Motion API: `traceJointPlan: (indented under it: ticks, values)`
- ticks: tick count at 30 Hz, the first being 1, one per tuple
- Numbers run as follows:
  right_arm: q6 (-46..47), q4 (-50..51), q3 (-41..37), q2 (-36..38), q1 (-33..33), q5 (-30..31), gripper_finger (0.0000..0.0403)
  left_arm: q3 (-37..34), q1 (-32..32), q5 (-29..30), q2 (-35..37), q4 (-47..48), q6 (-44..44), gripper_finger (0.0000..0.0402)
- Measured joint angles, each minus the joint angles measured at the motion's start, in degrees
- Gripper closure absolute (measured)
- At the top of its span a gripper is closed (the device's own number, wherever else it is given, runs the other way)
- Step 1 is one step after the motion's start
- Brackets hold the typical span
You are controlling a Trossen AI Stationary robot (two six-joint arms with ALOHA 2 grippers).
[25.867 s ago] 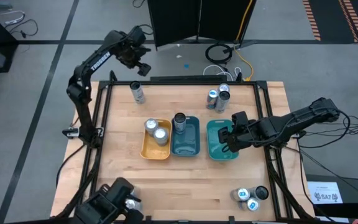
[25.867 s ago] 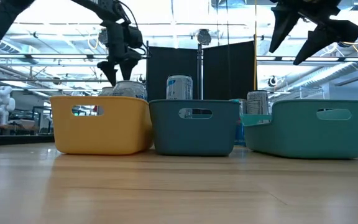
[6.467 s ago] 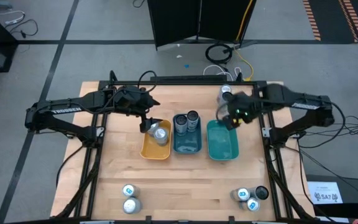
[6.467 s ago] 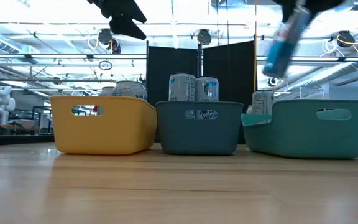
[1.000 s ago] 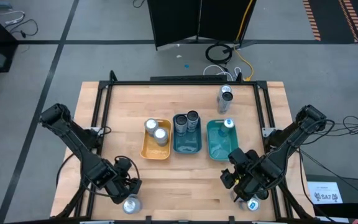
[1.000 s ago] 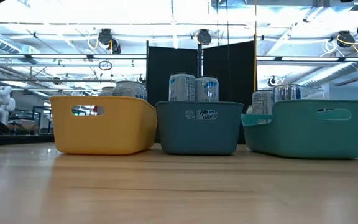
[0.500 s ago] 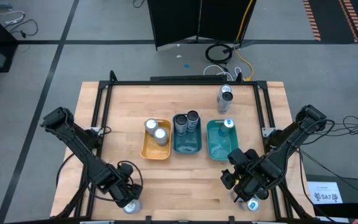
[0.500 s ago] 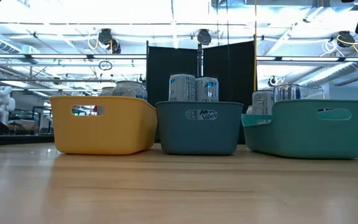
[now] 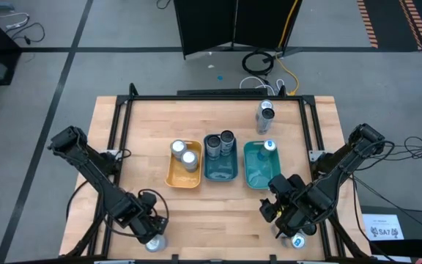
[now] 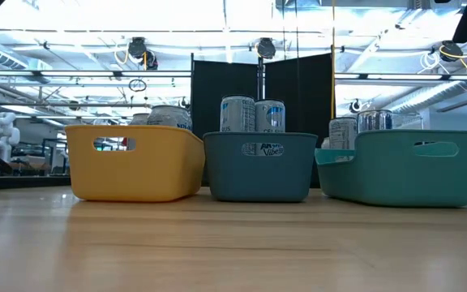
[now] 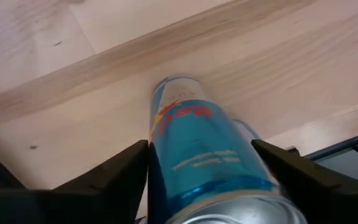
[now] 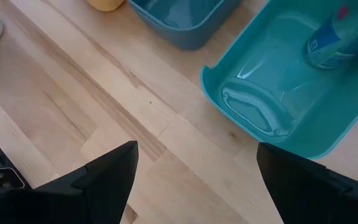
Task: Sort soda cans
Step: Move the blue soda can into the center of the table
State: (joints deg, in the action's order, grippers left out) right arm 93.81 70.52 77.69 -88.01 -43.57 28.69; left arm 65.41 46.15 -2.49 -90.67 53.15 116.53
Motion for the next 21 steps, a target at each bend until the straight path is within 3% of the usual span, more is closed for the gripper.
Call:
traceJointPlan:
  ticks: [5,12,17,21]
  values:
    - [-0.19,0.00,0.00,0.00,0.11,0.06,0.0082,0.00,-0.13,-0.14,0.07,0.33,0.02,0.0144]
    - [-0.16,-0.07,0.00,0.00,0.09,1.73,0.0082,0.07,-4.33,1.64,0.37,1.78,-4.47,0.0149]
    - [-0.18,-0.04,0.00,0.00,0.13,1.85,0.0082,0.04,-11.38,3.04,0.39,0.35,-15.12,0.0150]
    - [-0.04,-0.05,0.00,0.00,0.13,1.84,0.0082,-0.11,-17.72,3.72,0.31,-6.92,-26.51,0.0151]
